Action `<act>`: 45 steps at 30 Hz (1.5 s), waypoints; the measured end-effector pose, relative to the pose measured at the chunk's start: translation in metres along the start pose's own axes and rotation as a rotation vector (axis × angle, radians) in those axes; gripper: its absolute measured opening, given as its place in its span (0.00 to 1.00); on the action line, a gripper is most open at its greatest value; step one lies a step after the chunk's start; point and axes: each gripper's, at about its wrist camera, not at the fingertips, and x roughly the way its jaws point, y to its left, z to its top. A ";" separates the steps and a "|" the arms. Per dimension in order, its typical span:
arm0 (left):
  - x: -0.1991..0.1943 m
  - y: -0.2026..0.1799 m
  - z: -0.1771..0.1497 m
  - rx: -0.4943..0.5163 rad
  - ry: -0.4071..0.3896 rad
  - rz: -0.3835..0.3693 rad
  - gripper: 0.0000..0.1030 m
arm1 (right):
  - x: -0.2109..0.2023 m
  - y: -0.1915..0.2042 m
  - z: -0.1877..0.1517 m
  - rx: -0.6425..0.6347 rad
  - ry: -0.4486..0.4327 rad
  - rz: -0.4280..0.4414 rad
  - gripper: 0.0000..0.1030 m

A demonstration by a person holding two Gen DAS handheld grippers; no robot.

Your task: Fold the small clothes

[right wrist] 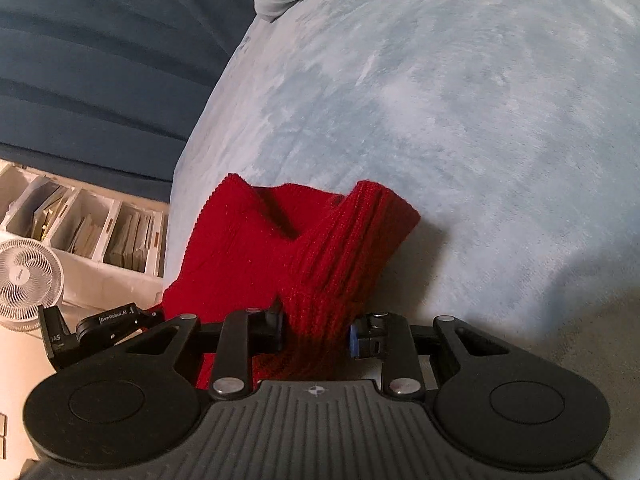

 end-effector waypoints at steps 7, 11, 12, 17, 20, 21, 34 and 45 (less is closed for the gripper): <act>0.010 -0.021 0.020 0.080 0.008 0.040 0.49 | 0.000 0.000 -0.018 0.035 -0.007 0.013 0.27; 0.010 -0.012 0.013 0.075 -0.009 0.069 0.80 | 0.001 -0.003 -0.024 0.017 -0.013 0.010 0.33; 0.007 -0.005 0.010 0.050 -0.020 0.079 0.84 | 0.001 -0.001 -0.023 -0.003 -0.010 -0.006 0.40; -0.022 0.020 -0.011 -0.038 -0.113 0.142 0.99 | -0.007 0.017 -0.015 -0.161 -0.027 -0.151 0.55; -0.048 0.020 -0.030 -0.036 -0.173 0.186 0.99 | -0.017 0.031 -0.016 -0.317 -0.043 -0.236 0.55; -0.059 0.018 -0.040 -0.039 -0.207 0.207 0.99 | -0.020 0.035 -0.017 -0.370 -0.050 -0.259 0.55; -0.096 -0.037 -0.205 0.212 -0.062 0.017 1.00 | -0.048 0.032 -0.009 -0.403 -0.078 -0.258 0.66; -0.023 -0.002 -0.185 0.104 0.033 0.189 1.00 | 0.002 0.014 -0.004 -0.302 0.002 -0.214 0.77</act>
